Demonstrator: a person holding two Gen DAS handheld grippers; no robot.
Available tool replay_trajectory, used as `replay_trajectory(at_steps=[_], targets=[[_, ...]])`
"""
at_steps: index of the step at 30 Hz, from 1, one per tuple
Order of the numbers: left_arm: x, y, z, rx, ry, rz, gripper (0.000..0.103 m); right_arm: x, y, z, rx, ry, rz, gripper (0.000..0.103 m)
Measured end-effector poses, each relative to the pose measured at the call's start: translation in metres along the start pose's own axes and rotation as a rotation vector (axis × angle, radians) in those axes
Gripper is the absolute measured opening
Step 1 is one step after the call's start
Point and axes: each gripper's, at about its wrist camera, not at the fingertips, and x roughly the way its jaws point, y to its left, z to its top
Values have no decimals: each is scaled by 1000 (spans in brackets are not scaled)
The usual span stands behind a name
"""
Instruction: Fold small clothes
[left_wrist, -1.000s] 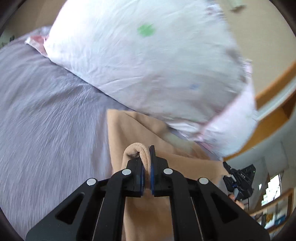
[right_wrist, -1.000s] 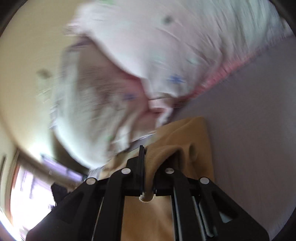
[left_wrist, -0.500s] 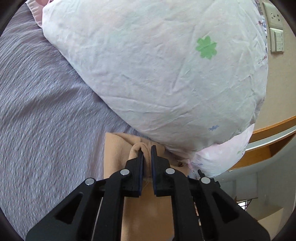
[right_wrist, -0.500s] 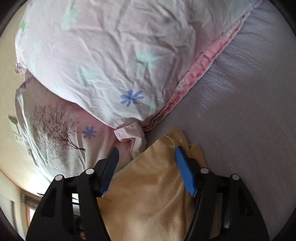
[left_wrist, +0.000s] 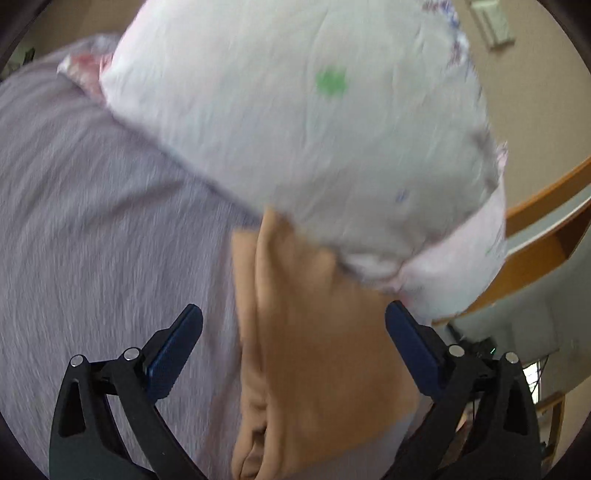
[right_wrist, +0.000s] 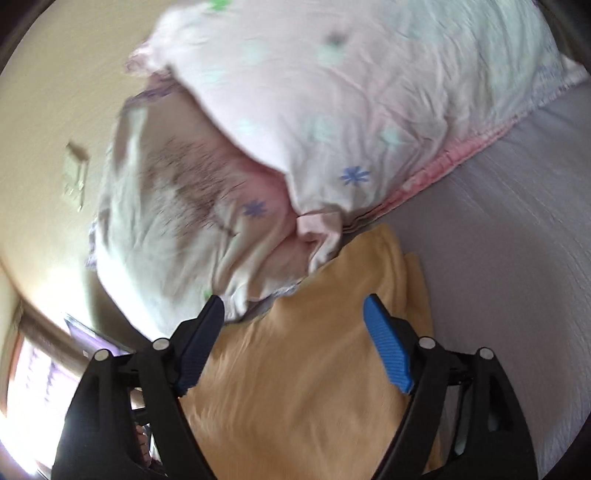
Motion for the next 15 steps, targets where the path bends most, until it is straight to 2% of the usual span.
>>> replay_trajectory(at_steps=[3, 4, 8, 11, 12, 13, 14, 15], targets=[[16, 10, -19, -14, 81, 27, 87, -4, 13, -10, -25, 30, 13, 78], [11, 6, -20, 9, 44, 31, 87, -5, 17, -13, -27, 40, 17, 78], [18, 9, -29, -39, 104, -10, 69, 7, 27, -19, -32, 51, 26, 78], [24, -3, -42, -8, 82, 19, 65, 17, 27, -23, -31, 55, 43, 80], [33, -11, -40, -24, 89, 13, 60, 18, 25, -22, -30, 55, 46, 80], [35, -9, -41, -53, 92, 12, 43, 16, 24, -23, -30, 56, 49, 80], [37, -6, -40, -95, 88, 11, 21, 13, 23, -24, -27, 58, 52, 80], [37, -3, -39, -135, 88, -12, 21, 11, 22, -24, -23, 61, 56, 80]])
